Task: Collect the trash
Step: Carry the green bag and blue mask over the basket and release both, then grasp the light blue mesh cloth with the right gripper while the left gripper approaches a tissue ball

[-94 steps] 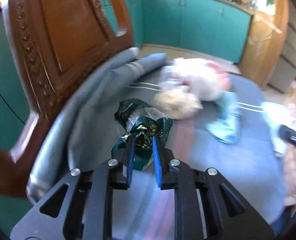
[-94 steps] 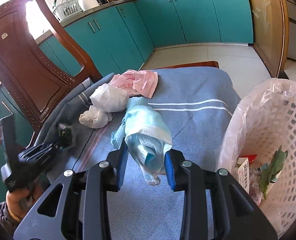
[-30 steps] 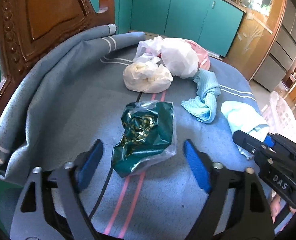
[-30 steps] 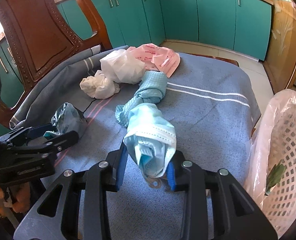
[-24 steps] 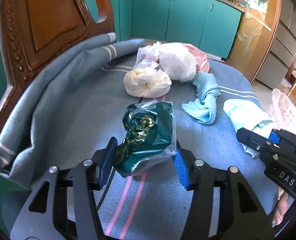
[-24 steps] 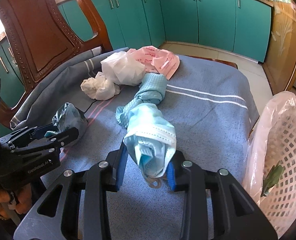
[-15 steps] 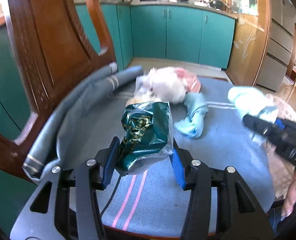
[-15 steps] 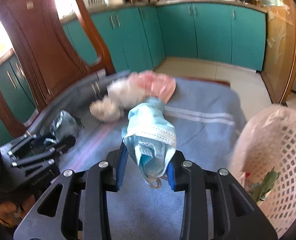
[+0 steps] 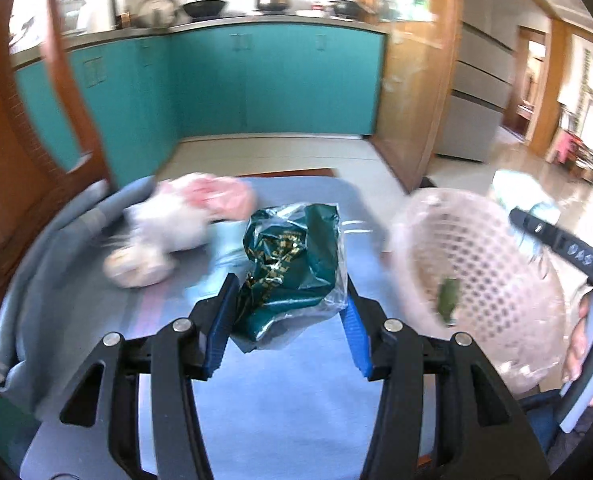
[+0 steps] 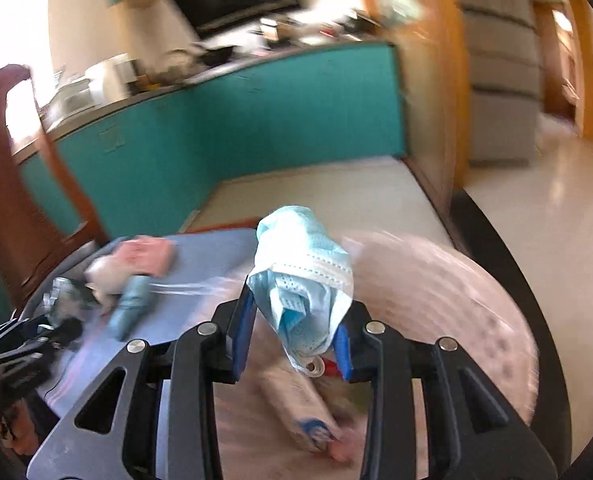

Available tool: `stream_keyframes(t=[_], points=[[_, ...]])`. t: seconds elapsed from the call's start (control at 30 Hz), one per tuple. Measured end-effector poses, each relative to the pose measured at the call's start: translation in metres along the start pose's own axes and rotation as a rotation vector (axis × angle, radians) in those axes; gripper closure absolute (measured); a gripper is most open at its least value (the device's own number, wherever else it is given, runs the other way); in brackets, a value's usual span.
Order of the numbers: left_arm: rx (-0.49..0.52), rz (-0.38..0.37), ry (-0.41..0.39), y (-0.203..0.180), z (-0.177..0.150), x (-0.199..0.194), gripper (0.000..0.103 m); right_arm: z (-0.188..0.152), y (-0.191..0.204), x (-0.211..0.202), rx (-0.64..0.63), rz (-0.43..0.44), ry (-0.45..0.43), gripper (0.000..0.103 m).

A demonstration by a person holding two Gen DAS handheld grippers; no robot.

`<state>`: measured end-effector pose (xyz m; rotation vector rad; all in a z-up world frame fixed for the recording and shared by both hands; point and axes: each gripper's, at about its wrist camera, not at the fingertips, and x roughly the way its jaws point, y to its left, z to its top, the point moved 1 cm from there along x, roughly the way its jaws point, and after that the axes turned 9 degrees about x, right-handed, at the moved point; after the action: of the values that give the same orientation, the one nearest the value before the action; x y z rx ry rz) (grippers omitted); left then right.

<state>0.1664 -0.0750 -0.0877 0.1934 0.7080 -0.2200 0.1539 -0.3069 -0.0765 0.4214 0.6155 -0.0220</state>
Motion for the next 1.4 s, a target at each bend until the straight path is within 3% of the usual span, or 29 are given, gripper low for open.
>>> stream_keyframes(t=[0.13, 0.37, 0.5, 0.53, 0.67, 0.83, 0.97, 1.1, 1.2, 1.3, 1.4], points=[[0.04, -0.128, -0.004, -0.041, 0.013, 0.013, 0.052, 0.001, -0.044, -0.001, 0.099, -0.065, 0.025, 0.069], [0.11, -0.273, 0.025, -0.1, 0.022, 0.031, 0.049, -0.006, -0.044, 0.008, 0.074, -0.104, 0.05, 0.069], [0.123, -0.311, 0.035, -0.113, 0.022, 0.038, 0.043, -0.006, -0.051, 0.011, 0.1, -0.123, 0.066, 0.068], [0.127, -0.315, 0.032, -0.114, 0.022, 0.038, 0.038, -0.006, -0.052, 0.012, 0.106, -0.131, 0.069, 0.068], [0.137, -0.304, 0.011, -0.115, 0.021, 0.034, 0.027, -0.005, -0.053, 0.012, 0.126, -0.137, 0.072, 0.055], [0.133, -0.25, -0.012, -0.098, 0.019, 0.03, 0.02, -0.003, -0.053, 0.01, 0.15, -0.129, 0.06, 0.041], [0.084, -0.187, -0.006, -0.069, 0.012, 0.028, 0.018, -0.002, -0.051, 0.011, 0.166, -0.108, 0.06, 0.038], [0.027, -0.004, -0.007, -0.009, 0.007, 0.031, 0.018, 0.0, -0.044, 0.008, 0.172, -0.08, 0.04, 0.037], [-0.068, 0.129, 0.039, 0.051, 0.003, 0.04, 0.018, 0.003, -0.022, 0.004, 0.145, 0.007, 0.031, 0.037], [-0.149, 0.235, 0.079, 0.115, -0.002, 0.055, 0.018, -0.003, 0.025, 0.006, 0.039, 0.137, 0.04, 0.037], [-0.124, 0.28, 0.147, 0.145, -0.005, 0.083, 0.018, -0.014, 0.068, 0.019, -0.047, 0.211, 0.081, 0.037]])
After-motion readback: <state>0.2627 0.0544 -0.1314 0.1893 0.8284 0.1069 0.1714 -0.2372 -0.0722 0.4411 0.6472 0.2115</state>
